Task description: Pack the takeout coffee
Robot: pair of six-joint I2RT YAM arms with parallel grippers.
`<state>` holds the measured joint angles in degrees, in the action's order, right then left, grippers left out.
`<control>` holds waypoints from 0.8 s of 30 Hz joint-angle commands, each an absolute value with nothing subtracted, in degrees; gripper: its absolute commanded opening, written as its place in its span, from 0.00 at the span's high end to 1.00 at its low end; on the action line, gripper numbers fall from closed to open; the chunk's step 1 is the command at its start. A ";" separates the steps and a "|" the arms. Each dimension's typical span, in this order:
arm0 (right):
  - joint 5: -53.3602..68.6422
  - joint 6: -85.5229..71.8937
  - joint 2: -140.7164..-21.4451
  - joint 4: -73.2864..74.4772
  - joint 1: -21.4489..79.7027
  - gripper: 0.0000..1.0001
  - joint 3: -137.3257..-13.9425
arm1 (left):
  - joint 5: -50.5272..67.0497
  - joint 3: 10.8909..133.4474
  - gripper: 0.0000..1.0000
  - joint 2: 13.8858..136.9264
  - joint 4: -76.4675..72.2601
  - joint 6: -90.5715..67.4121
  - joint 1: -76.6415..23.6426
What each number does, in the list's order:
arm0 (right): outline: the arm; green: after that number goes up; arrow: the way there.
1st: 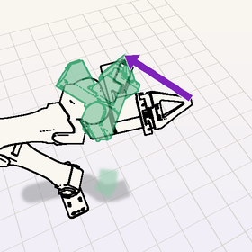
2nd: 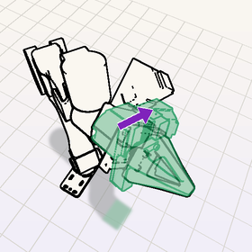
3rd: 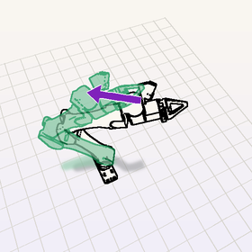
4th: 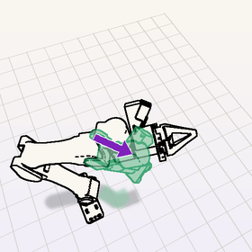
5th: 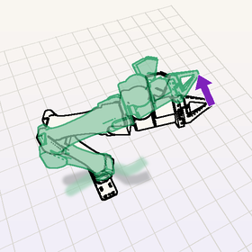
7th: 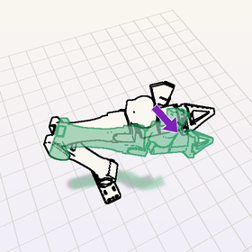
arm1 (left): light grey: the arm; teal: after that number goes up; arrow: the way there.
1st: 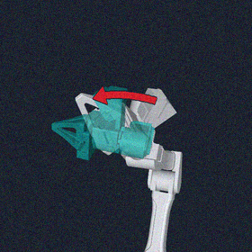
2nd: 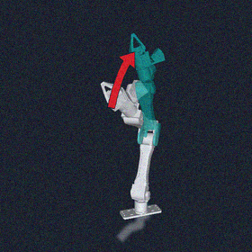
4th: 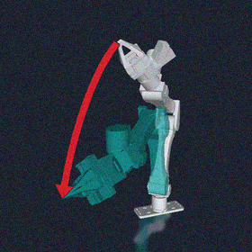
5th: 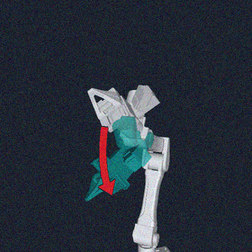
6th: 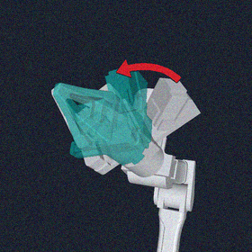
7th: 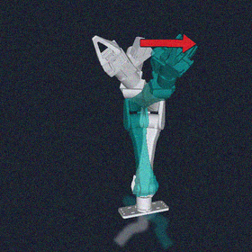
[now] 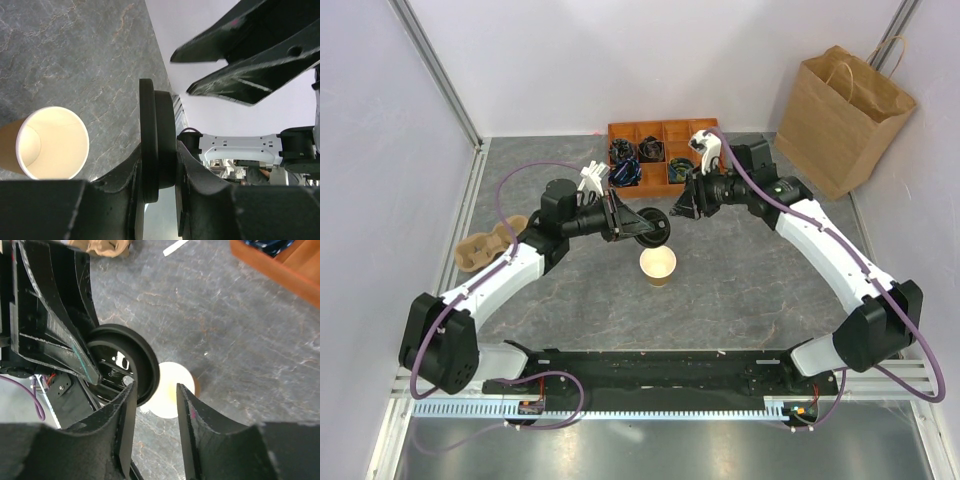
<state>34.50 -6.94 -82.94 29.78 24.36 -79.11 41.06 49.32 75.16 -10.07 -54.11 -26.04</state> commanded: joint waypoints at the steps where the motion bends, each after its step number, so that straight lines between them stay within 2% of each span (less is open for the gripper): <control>1: 31.56 -8.17 -82.53 27.07 26.10 0.56 -78.05 | 41.31 49.48 0.98 76.02 -13.18 -56.43 -25.66; 24: 29.98 -7.82 -83.76 25.93 29.53 0.59 -76.46 | 41.31 49.75 0.98 76.46 -13.97 -54.76 -24.87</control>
<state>31.35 -7.75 -83.35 27.62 29.12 -76.18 41.01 49.32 76.36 -10.96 -54.61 -25.10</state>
